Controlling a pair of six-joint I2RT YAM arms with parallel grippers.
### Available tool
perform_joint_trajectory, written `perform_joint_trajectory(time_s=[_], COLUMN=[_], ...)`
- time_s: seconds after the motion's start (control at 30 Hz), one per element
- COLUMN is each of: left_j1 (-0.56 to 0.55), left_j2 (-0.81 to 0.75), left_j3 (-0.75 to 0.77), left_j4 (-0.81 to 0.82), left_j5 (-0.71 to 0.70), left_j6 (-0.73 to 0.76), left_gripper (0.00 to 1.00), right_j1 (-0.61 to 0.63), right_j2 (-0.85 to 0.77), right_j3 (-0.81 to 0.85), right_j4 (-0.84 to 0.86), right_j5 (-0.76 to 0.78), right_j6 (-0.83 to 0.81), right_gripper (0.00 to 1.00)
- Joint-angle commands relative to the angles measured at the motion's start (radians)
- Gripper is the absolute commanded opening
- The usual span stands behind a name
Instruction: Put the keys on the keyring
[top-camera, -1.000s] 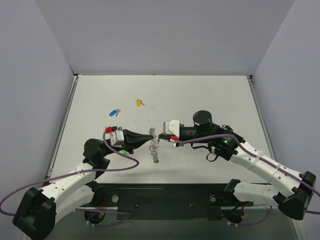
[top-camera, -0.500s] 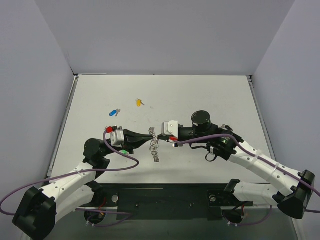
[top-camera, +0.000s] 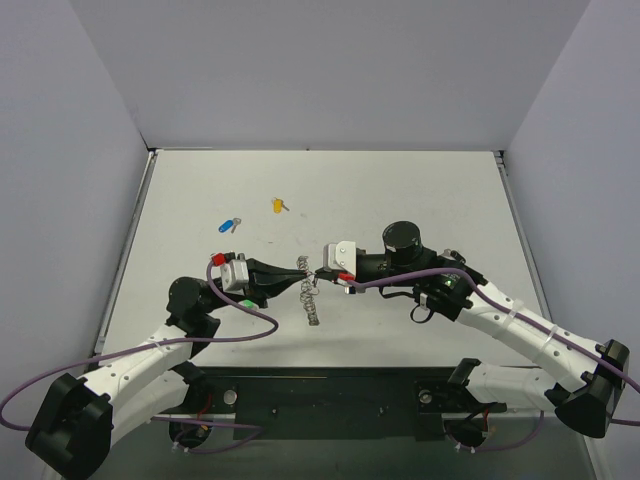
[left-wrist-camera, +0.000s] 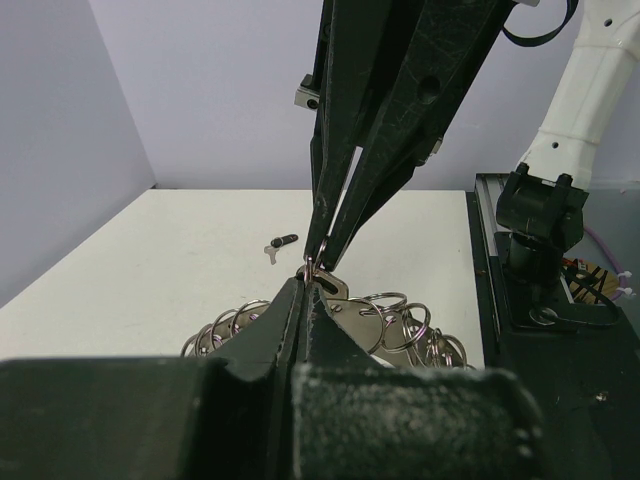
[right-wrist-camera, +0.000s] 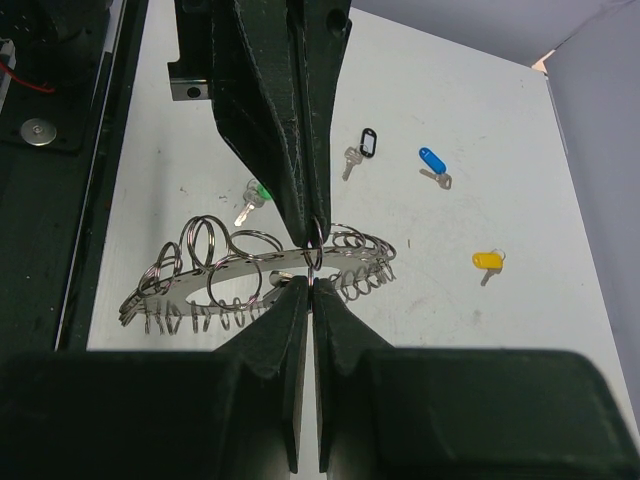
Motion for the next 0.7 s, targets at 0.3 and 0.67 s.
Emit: perform_joint_trajectory(time_s=[0.3,0.67], left_j1=[0.01,0.011], left_j2=[-0.01,-0.007], left_j3=[0.009,0.01], left_j4=[0.068,0.062], left_j5=[-0.01,0.0], left_j6=[0.016,0.022], left_gripper=[0.0,0.0], right_j1=[0.003,0.001], right_j2=[-0.03,-0.03], right_j3=[-0.017,-0.022], right_j4=[0.059,0.082], right_j5=[0.007,0.018], right_j6=[0.012,0.032], right_gripper=[0.0,0.0])
